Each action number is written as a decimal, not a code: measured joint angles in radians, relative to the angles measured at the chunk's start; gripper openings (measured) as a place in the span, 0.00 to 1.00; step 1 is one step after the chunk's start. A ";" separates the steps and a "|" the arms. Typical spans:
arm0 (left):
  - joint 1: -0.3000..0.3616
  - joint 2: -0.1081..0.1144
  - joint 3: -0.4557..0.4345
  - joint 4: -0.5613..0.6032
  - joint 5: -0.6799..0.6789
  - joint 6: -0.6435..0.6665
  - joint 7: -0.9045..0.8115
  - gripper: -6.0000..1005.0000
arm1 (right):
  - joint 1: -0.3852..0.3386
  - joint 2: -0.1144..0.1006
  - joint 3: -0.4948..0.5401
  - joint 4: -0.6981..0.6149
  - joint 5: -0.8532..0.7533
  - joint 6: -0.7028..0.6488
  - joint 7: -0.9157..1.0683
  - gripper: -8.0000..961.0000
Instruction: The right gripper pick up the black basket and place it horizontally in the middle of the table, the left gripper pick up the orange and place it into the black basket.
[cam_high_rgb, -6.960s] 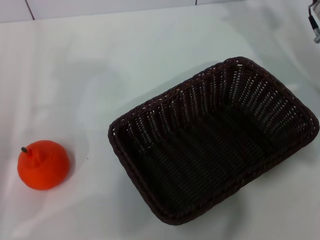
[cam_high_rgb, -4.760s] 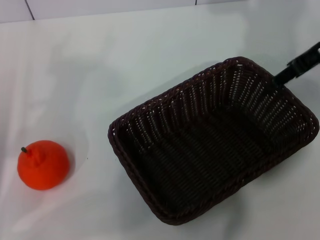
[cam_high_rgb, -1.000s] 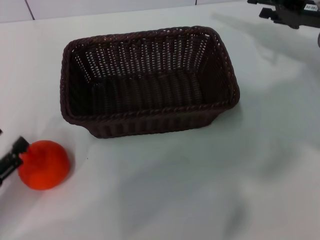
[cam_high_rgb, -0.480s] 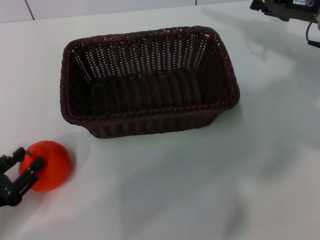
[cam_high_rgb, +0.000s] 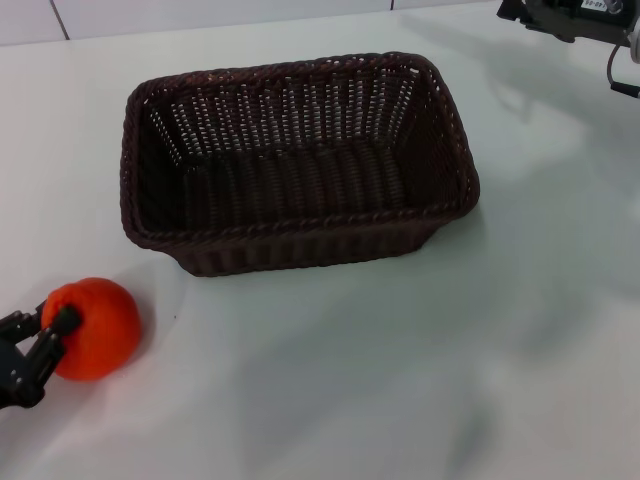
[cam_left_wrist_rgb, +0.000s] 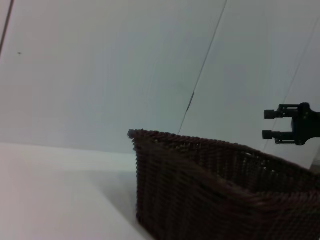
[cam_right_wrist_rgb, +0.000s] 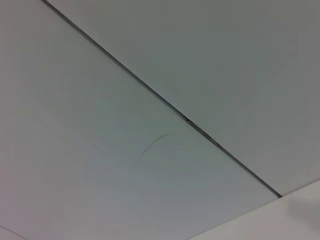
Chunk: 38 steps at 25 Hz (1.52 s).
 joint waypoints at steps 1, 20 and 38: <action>0.000 0.000 -0.005 0.000 -0.001 -0.024 0.000 0.26 | 0.000 0.000 0.000 0.000 0.000 0.000 -0.001 0.72; -0.253 -0.065 -0.285 -0.064 -0.003 -0.297 -0.192 0.11 | -0.023 0.030 -0.005 0.002 0.126 0.010 -0.131 0.72; -0.326 -0.143 -0.345 -0.126 -0.025 -0.080 -0.313 0.52 | -0.040 0.083 0.004 0.087 0.479 -0.028 -0.478 0.72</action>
